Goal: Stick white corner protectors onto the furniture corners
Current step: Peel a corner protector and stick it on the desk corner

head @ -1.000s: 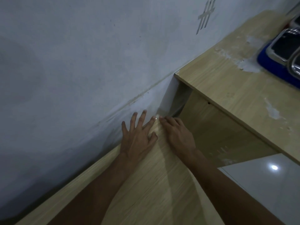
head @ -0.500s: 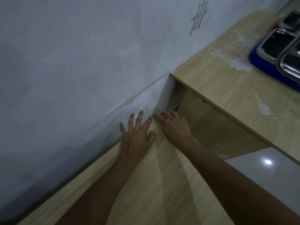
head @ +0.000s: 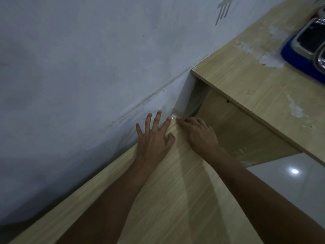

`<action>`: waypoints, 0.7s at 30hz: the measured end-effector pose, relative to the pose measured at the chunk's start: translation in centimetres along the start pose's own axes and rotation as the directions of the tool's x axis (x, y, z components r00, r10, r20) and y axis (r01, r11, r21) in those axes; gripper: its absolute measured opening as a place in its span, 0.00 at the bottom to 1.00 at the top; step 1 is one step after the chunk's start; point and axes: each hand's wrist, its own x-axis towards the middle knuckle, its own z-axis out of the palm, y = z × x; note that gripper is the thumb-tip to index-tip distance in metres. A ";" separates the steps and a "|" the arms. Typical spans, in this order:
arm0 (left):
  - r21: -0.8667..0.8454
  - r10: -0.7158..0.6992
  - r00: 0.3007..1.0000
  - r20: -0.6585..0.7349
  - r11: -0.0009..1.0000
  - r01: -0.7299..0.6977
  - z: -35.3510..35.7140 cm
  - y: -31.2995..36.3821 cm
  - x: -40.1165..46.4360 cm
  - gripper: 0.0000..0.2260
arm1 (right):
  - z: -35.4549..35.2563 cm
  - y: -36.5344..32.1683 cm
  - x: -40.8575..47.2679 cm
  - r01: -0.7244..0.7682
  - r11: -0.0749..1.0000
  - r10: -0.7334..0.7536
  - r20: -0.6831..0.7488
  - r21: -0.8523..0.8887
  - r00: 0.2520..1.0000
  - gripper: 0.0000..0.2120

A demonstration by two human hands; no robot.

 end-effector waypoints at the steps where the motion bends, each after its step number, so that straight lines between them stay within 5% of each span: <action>1: 0.007 0.001 1.000 -0.002 1.000 -0.001 0.0 0.0 0.0 0.27 | 0.0 0.0 -0.1 -0.005 1.000 0.005 0.001 0.000 1.000 0.24; 13: 0.129 -0.040 0.999 0.000 0.991 0.039 -0.9 0.7 -5.6 0.28 | 0.5 -2.5 -8.1 -0.058 0.998 0.058 0.010 -0.011 0.998 0.22; 21: 0.115 -0.046 0.983 0.175 0.993 0.026 -2.5 1.9 -17.4 0.27 | 2.1 -5.0 -18.7 -0.038 0.999 0.037 0.097 0.006 0.995 0.24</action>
